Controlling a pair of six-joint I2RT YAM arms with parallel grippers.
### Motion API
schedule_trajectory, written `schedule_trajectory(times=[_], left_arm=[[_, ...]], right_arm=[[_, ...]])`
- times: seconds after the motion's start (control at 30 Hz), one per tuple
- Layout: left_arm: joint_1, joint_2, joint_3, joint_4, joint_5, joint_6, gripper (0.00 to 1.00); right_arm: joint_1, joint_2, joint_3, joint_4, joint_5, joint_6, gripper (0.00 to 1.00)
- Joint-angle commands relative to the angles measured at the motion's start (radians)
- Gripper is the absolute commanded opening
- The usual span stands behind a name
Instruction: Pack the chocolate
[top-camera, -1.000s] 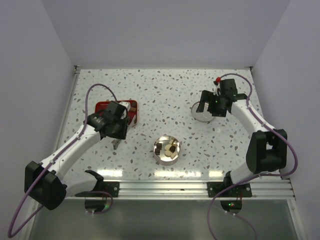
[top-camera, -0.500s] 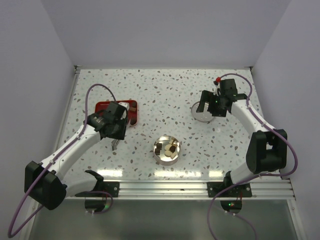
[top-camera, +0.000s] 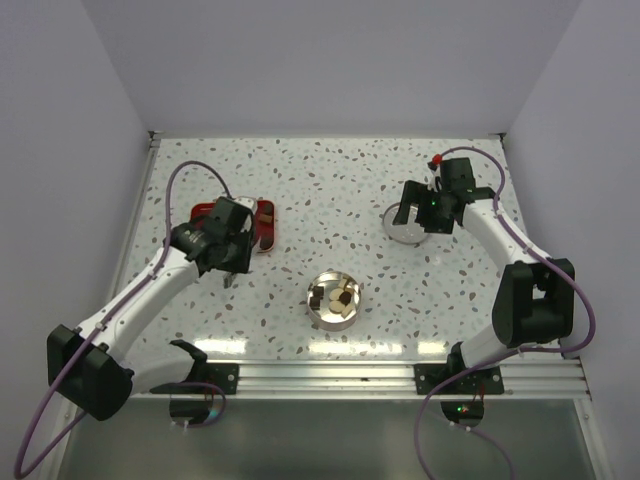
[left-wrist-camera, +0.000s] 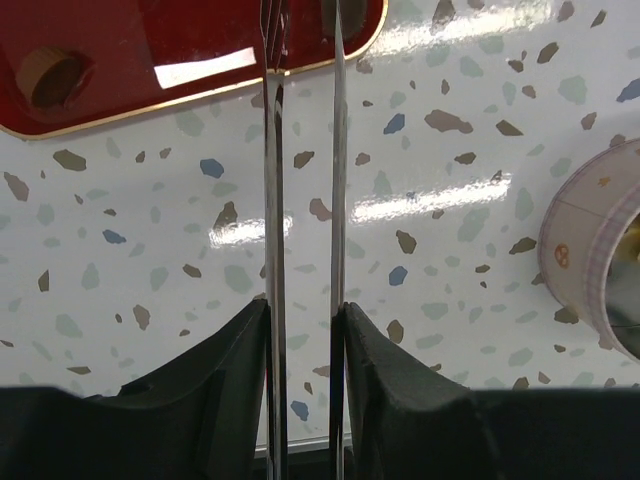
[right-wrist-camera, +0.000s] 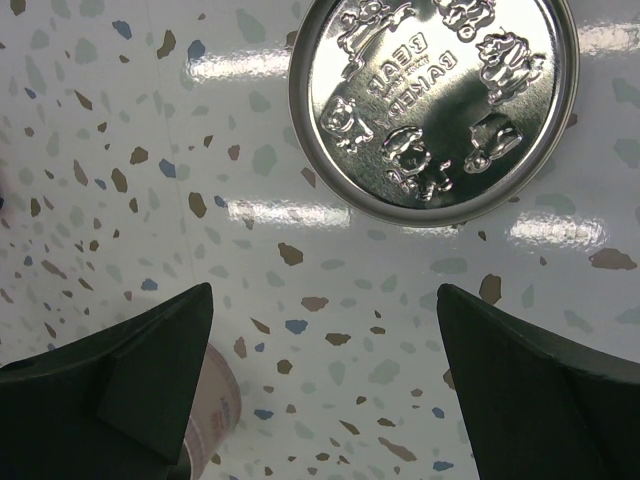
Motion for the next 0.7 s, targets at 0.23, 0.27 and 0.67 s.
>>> schedule_trajectory(times=[0.23, 0.27, 0.67], left_arm=[[-0.006, -0.023, 0.098, 0.07, 0.053, 0.015, 0.41], [-0.006, -0.02, 0.092, 0.073, 0.062, 0.014, 0.4], [-0.006, -0.026, 0.073, 0.05, -0.04, -0.029, 0.41]], right_arm=[[-0.004, -0.04, 0.002, -0.014, -0.012, -0.01, 0.97], [-0.004, -0.04, 0.002, -0.016, -0.012, -0.01, 0.97], [-0.004, -0.033, 0.011, -0.021, -0.015, -0.013, 0.97]])
